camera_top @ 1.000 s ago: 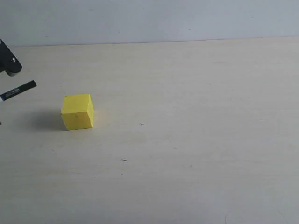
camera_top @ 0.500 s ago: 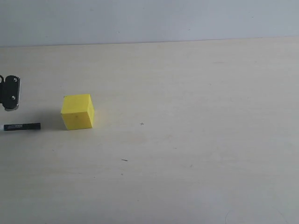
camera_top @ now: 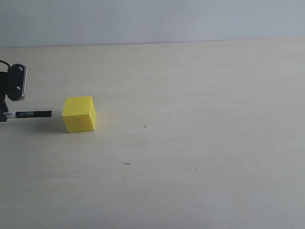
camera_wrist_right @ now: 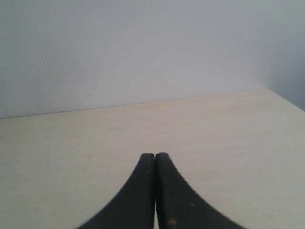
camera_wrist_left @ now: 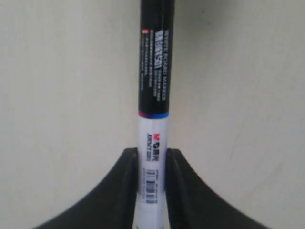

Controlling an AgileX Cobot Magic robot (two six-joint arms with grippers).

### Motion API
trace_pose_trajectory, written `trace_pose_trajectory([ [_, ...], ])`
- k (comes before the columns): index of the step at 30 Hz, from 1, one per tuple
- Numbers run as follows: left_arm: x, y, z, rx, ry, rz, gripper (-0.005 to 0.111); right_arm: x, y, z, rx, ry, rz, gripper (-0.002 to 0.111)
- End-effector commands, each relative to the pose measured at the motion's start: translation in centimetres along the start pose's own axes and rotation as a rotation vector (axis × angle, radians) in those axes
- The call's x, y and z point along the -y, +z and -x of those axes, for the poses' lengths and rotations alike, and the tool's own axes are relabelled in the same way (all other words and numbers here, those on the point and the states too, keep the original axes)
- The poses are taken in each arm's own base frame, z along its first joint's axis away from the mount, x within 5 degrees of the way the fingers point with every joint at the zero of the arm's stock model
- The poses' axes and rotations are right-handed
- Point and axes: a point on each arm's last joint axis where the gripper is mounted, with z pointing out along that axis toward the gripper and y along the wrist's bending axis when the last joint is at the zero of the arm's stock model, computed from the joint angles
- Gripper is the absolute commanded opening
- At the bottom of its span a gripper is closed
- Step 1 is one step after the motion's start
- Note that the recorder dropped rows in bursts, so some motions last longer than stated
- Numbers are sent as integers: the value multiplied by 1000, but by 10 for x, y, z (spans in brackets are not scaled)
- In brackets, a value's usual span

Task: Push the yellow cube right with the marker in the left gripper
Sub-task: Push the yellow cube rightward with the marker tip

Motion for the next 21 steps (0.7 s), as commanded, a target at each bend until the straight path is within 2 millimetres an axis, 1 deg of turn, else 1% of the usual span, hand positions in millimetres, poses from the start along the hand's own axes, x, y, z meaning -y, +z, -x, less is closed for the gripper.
trace_pose_trajectory([
  [1, -2, 5, 1, 15, -15, 3, 0, 0, 0, -1, 7, -1, -8, 0],
  [4, 0, 11, 6, 21, 1, -14, 0, 0, 0, -1, 7, -1, -8, 0],
  [6, 1, 12, 15, 32, 24, -20, 0, 0, 0, -1, 7, -1, -8, 0],
  [8, 3, 11, 29, 46, 74, -10, 0, 0, 0, -1, 7, -1, -8, 0],
  [12, 5, 6, 66, 104, 148, 24, 0, 0, 0, -1, 7, -1, -8, 0],
  [14, 7, 5, 75, 114, 167, 30, 0, 0, 0, -1, 7, -1, -8, 0],
  [16, 6, 5, 74, 112, 158, 32, 0, 0, 0, -1, 7, -1, -8, 0],
  [17, 5, 5, 70, 109, 138, 32, 0, 0, 0, -1, 7, -1, -8, 0],
  [21, -1, 2, 43, 86, 28, 30, 0, 0, 0, -1, 7, -1, -8, 0],
])
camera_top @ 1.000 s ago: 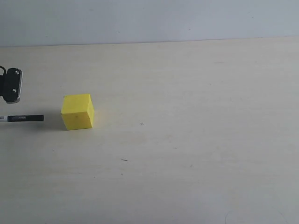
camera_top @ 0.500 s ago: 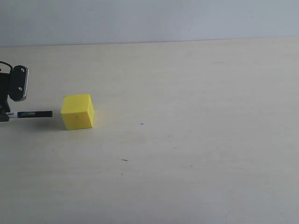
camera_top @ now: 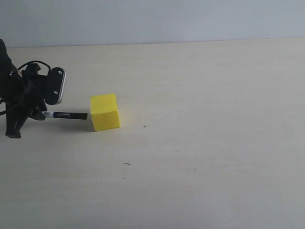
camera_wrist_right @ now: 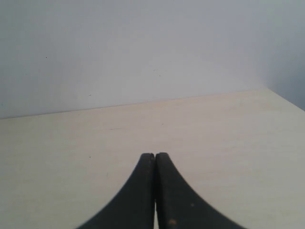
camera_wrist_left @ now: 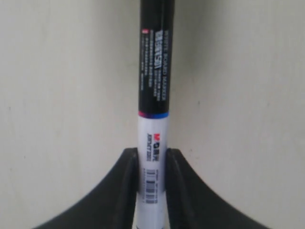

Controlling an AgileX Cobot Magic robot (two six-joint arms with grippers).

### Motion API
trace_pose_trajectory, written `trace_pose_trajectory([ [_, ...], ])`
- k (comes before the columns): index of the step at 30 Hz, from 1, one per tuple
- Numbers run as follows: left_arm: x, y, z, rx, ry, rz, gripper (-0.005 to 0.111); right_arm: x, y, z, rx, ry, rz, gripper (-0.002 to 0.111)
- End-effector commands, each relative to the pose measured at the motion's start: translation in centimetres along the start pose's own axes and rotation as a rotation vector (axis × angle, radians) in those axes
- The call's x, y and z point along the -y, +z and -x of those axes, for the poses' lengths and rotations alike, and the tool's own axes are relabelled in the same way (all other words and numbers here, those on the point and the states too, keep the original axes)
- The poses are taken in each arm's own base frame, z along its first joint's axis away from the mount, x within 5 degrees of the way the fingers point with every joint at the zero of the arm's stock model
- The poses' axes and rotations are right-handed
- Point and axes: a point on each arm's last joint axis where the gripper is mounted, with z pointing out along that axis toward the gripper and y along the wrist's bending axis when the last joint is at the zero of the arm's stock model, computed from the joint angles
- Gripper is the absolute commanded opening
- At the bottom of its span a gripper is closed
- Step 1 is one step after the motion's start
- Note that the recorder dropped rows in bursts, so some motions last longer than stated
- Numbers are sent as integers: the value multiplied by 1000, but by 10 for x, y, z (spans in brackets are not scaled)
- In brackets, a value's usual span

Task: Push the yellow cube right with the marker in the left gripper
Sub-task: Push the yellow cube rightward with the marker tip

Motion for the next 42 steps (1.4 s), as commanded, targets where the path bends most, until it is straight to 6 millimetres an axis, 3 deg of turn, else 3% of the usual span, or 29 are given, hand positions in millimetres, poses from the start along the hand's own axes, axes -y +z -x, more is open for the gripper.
trace_pose_trajectory([
  [1, -4, -8, -29, -23, -121, 8, 0, 0, 0, -1, 7, -1, -8, 0],
  [6, 0, -9, -45, -42, -167, -26, 0, 0, 0, -1, 7, -1, -8, 0],
  [10, 1, -4, -36, -29, -151, -32, 0, 0, 0, -1, 7, -1, -8, 0],
  [13, 1, 1, -13, -1, -100, -22, 0, 0, 0, -1, 7, -1, -8, 0],
  [16, 2, 0, 38, 60, 29, 48, 0, 0, 0, -1, 7, -1, -8, 0],
  [18, 3, -2, 51, 78, 11, 64, 0, 0, 0, -1, 7, -1, -8, 0],
  [24, 5, -1, 11, 0, -115, -32, 0, 0, 0, -1, 7, -1, -8, 0],
  [29, 2, -3, 9, 10, -133, -6, 0, 0, 0, -1, 7, -1, -8, 0],
  [34, 2, 0, 47, 83, -71, 67, 0, 0, 0, -1, 7, -1, -8, 0],
  [39, 15, 1, 102, 171, 25, 101, 0, 0, 0, -1, 7, -1, -8, 0],
  [42, 16, -2, 107, 181, 20, 108, 0, 0, 0, -1, 7, -1, -8, 0],
])
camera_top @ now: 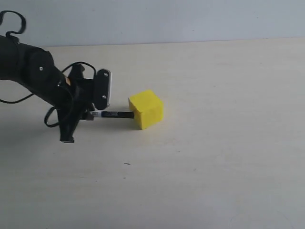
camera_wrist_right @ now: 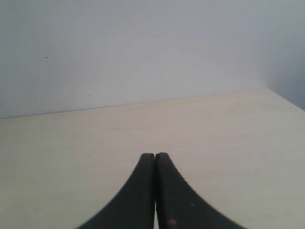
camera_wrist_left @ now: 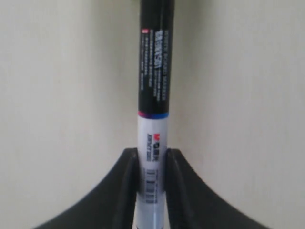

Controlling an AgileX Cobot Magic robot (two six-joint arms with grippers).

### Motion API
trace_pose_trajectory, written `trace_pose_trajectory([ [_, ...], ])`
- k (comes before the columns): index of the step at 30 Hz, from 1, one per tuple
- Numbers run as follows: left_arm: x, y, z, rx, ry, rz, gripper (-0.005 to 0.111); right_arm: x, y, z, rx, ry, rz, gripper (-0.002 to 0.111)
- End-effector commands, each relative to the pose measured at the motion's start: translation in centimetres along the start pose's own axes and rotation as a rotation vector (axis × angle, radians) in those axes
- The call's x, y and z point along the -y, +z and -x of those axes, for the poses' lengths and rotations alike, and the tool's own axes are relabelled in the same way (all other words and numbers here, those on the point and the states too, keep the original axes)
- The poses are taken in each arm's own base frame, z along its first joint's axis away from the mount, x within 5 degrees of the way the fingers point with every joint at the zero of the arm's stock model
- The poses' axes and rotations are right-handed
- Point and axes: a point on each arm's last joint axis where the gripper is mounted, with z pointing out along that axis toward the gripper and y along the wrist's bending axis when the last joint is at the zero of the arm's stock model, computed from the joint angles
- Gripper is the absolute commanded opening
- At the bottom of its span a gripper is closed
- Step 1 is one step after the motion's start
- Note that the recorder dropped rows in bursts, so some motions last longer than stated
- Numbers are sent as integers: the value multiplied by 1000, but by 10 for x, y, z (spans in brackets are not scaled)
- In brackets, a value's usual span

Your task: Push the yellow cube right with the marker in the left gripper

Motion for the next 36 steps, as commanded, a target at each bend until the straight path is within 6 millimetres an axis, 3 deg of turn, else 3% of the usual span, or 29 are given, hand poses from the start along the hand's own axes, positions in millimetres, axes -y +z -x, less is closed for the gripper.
trace_pose_trajectory([
  [1, 0, -4, 9, 27, -45, 25, 0, 0, 0, -1, 7, -1, -8, 0],
  [9, 1, -16, -6, -21, -142, -49, 0, 0, 0, -1, 7, -1, -8, 0],
  [18, 1, -5, -7, -20, -157, -38, 0, 0, 0, -1, 7, -1, -8, 0],
  [21, -5, 2, 1, 14, -174, 26, 0, 0, 0, -1, 7, -1, -8, 0],
  [26, -21, 10, 34, 68, -200, 63, 0, 0, 0, -1, 7, -1, -8, 0],
  [29, -26, 7, 37, 76, -223, 74, 0, 0, 0, -1, 7, -1, -8, 0],
  [36, -18, -3, 12, -56, -221, -83, 0, 0, 0, -1, 7, -1, -8, 0],
])
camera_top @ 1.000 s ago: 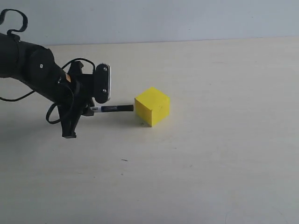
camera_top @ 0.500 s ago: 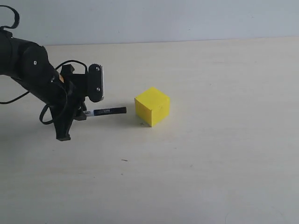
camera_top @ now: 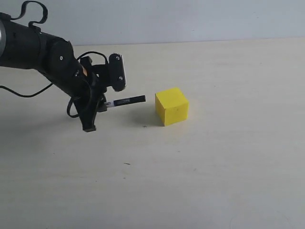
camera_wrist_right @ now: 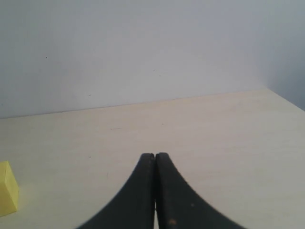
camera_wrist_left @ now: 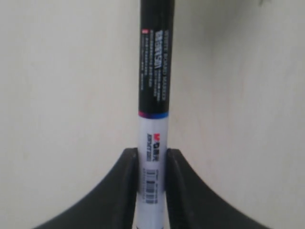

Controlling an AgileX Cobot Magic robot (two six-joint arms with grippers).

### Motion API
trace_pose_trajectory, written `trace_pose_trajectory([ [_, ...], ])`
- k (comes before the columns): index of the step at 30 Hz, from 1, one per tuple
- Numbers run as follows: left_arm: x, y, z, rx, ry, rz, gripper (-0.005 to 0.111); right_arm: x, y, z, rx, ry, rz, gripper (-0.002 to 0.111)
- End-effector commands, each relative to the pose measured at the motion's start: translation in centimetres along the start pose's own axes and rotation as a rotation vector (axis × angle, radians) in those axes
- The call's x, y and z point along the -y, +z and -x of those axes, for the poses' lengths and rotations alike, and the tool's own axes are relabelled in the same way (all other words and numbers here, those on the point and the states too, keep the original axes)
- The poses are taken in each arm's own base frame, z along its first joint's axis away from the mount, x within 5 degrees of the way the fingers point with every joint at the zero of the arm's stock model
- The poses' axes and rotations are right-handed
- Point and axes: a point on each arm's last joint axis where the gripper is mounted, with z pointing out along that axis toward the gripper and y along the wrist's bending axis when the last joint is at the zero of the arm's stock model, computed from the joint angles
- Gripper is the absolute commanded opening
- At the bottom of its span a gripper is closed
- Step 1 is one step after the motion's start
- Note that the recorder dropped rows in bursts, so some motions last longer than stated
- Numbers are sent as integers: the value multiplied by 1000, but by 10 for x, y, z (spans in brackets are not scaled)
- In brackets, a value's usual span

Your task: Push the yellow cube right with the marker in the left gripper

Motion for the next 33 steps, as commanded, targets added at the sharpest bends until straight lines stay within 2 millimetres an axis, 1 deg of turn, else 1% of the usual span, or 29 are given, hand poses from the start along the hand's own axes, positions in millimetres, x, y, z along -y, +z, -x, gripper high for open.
trace_pose_trajectory([
  [1, 0, -10, -16, -88, -37, -84, 0, 0, 0, -1, 7, -1, -8, 0],
  [4, 4, -11, -20, -127, -40, -132, 0, 0, 0, -1, 7, -1, -8, 0],
  [7, 5, -11, -19, -129, -43, -137, 0, 0, 0, -1, 7, -1, -8, 0],
  [12, 6, -4, -2, -58, -51, -57, 0, 0, 0, -1, 7, -1, -8, 0],
  [18, 6, 20, 24, -17, -23, -37, 0, 0, 0, -1, 7, -1, -8, 0],
  [21, -1, 26, 37, 3, -14, -18, 0, 0, 0, -1, 7, -1, -8, 0],
  [24, -9, 24, 43, 19, -59, 6, 0, 0, 0, -1, 7, -1, -8, 0],
  [29, -9, 15, 37, -72, 7, -35, 0, 0, 0, -1, 7, -1, -8, 0],
  [33, -6, 7, 20, -256, 47, -83, 0, 0, 0, -1, 7, -1, -8, 0],
])
